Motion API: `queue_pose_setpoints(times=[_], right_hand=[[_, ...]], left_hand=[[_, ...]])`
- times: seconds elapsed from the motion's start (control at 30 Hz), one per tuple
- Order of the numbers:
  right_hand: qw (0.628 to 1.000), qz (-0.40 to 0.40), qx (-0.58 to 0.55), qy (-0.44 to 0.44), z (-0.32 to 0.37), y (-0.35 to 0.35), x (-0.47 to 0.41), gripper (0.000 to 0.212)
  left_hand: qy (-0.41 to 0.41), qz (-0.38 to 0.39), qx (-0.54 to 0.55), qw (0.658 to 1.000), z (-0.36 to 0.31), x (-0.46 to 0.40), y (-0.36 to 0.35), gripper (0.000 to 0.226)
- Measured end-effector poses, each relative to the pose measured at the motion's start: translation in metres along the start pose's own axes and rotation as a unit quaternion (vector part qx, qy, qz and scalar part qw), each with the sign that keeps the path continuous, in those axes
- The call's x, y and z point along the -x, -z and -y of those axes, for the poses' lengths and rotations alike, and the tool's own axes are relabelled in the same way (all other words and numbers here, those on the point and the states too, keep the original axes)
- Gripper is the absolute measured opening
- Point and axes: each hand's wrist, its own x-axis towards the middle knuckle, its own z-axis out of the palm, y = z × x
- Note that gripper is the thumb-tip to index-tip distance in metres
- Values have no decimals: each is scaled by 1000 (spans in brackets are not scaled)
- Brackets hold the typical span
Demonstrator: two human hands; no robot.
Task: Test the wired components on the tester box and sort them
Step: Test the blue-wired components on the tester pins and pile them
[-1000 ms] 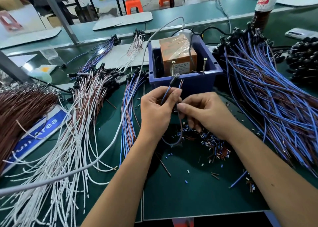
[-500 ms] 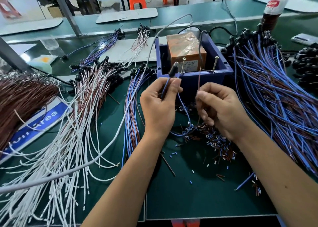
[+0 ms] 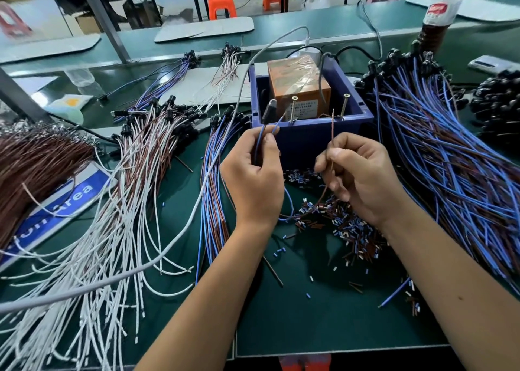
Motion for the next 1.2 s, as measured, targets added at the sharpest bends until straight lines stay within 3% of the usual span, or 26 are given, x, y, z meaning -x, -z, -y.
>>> queue_pose_setpoints(times=[0.13,0.27,0.43,0.7,0.9,1.07,1.2], right_hand=[[999,18,-2,27,-1,0,0,11],[998,-12,26,49,-2,3,0,13],[988,-85,79,102,-4,1,0,30],[973,-148,104,141,-4,3,-1,37],[940,-235,172,179,-5,7,-3,13],[888,-264,307,217,-6,3,-1,13],[868,-288,339,221,-4,1,0,20]], left_hand=[[-26,-43,3,999,-3,2,0,2],[-16,-54,15,998,-1,1,-2,8],[-9,-71,9,997,-2,2,-4,8],[21,-75,14,997,-2,1,-4,13],[37,-60,39,997,0,0,-4,6],[25,-41,57,997,-1,1,-7,10],[17,-31,52,998,1,1,-6,13]])
